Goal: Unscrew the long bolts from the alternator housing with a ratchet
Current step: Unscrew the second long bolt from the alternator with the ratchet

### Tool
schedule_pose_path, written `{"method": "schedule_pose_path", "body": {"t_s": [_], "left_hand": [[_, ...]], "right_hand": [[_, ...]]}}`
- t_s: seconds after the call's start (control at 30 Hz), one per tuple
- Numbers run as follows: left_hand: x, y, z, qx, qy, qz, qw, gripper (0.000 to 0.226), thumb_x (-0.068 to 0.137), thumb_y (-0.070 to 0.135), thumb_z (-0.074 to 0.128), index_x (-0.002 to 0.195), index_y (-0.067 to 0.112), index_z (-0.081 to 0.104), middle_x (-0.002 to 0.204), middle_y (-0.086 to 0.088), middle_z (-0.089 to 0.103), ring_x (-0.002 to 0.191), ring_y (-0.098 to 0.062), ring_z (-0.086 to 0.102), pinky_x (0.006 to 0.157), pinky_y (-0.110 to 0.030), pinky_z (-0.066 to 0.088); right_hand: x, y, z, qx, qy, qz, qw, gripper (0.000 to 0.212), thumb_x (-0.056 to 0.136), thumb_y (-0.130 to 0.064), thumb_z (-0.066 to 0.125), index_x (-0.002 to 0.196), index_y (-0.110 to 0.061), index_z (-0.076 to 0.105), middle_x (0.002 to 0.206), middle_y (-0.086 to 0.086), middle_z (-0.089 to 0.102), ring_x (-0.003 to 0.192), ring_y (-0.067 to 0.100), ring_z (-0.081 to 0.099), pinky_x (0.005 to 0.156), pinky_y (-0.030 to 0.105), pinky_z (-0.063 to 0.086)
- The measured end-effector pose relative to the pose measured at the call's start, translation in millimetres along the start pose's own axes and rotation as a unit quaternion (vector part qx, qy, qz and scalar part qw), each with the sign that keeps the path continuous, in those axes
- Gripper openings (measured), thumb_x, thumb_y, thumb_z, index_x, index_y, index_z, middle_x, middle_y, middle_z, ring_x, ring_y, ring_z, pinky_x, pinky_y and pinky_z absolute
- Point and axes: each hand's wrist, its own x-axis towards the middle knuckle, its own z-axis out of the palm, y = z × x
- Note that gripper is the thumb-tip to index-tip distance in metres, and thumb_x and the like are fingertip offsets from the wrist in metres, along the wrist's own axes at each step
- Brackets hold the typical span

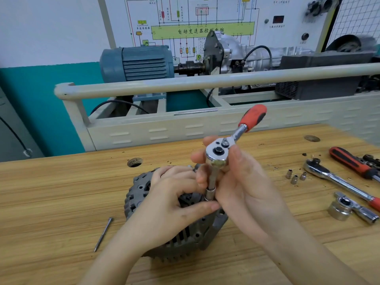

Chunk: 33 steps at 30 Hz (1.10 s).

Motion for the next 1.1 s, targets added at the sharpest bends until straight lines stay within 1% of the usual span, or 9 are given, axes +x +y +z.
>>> {"method": "schedule_pose_path", "body": {"t_s": [0.13,0.23,0.33,0.5,0.6,0.73,0.87,1.0,1.1], "left_hand": [[0.4,-2.4,3.8,0.026,0.009,-0.015,1.000,0.048,0.064,0.064,0.050,0.074,0.020,0.065,0.097,0.016,0.059,0.108,0.009,0.041,0.106,-0.023,0.012],[1.6,-1.2,5.0,0.036,0.016,-0.028,0.999,0.050,0.062,0.067,0.048,0.075,0.021,0.063,0.096,0.015,0.056,0.104,0.012,0.041,0.103,-0.015,0.010],[1.0,-0.6,0.7,0.022,-0.006,-0.016,1.000,0.050,0.064,0.065,0.048,0.083,0.023,0.067,0.109,0.026,0.051,0.110,0.020,0.031,0.101,-0.009,0.006],[0.1,-1.9,-0.7,0.031,-0.017,-0.015,0.999,0.039,0.070,0.055,0.055,0.087,0.024,0.072,0.102,0.030,0.056,0.114,0.016,0.031,0.108,-0.019,0.005],[-0.1,-1.1,1.7,0.028,-0.002,-0.019,0.999,0.047,0.065,0.060,0.057,0.083,0.018,0.070,0.102,0.026,0.056,0.112,0.019,0.030,0.105,-0.016,0.007],[0.7,-0.4,4.2,0.048,0.015,-0.027,0.998,0.046,0.064,0.064,0.063,0.074,0.019,0.062,0.081,0.014,0.060,0.100,0.007,0.045,0.106,-0.021,0.011],[-0.1,-1.1,0.6,0.029,-0.001,-0.003,1.000,0.057,0.066,0.066,0.046,0.091,0.021,0.069,0.101,0.017,0.062,0.112,0.025,0.026,0.101,-0.006,0.002],[0.1,-2.9,-0.8,0.039,-0.030,0.017,0.999,0.051,0.071,0.064,0.043,0.090,0.025,0.070,0.108,0.023,0.060,0.121,0.011,0.031,0.110,-0.027,0.005],[1.0,-2.2,1.1,0.040,-0.009,-0.001,0.999,0.053,0.068,0.066,0.049,0.087,0.022,0.070,0.103,0.020,0.062,0.116,0.007,0.039,0.110,-0.028,0.008]], "right_hand": [[-0.9,0.6,-0.4,0.015,0.015,-0.012,1.000,0.031,0.062,-0.036,0.079,0.086,-0.019,0.070,0.084,0.002,0.070,0.069,0.009,0.062,0.066,0.021,0.050],[-2.9,1.3,-2.2,0.018,0.035,-0.024,0.999,0.036,0.055,-0.032,0.085,0.083,-0.019,0.066,0.080,0.005,0.068,0.071,0.013,0.063,0.067,0.023,0.050],[-2.0,2.0,-0.8,0.021,0.021,-0.027,0.999,0.031,0.061,-0.033,0.081,0.086,-0.018,0.068,0.083,0.005,0.069,0.070,0.012,0.063,0.067,0.022,0.050],[0.6,-0.1,-1.9,0.037,0.011,-0.002,0.999,0.038,0.069,-0.038,0.074,0.100,-0.018,0.069,0.087,0.002,0.069,0.068,0.010,0.061,0.066,0.021,0.050],[-0.3,-0.4,-2.0,0.038,0.008,-0.009,0.999,0.030,0.067,-0.034,0.077,0.092,-0.019,0.071,0.086,0.001,0.070,0.073,0.010,0.063,0.067,0.021,0.050],[-1.9,-0.7,-1.3,0.027,0.013,-0.026,0.999,0.028,0.062,-0.030,0.081,0.086,-0.021,0.071,0.089,0.001,0.071,0.079,0.011,0.065,0.069,0.021,0.051],[-0.9,-0.7,-0.7,0.035,0.009,-0.015,0.999,0.029,0.067,-0.036,0.076,0.090,-0.020,0.071,0.087,0.002,0.071,0.077,0.011,0.065,0.068,0.022,0.051],[0.5,-0.9,-1.0,0.042,0.003,0.004,0.999,0.033,0.070,-0.040,0.072,0.094,-0.018,0.071,0.087,0.002,0.071,0.080,0.012,0.065,0.070,0.021,0.051],[0.0,-1.6,-0.7,0.037,-0.002,-0.009,0.999,0.027,0.069,-0.034,0.075,0.090,-0.018,0.070,0.092,0.003,0.070,0.084,0.012,0.064,0.071,0.022,0.051]]}}
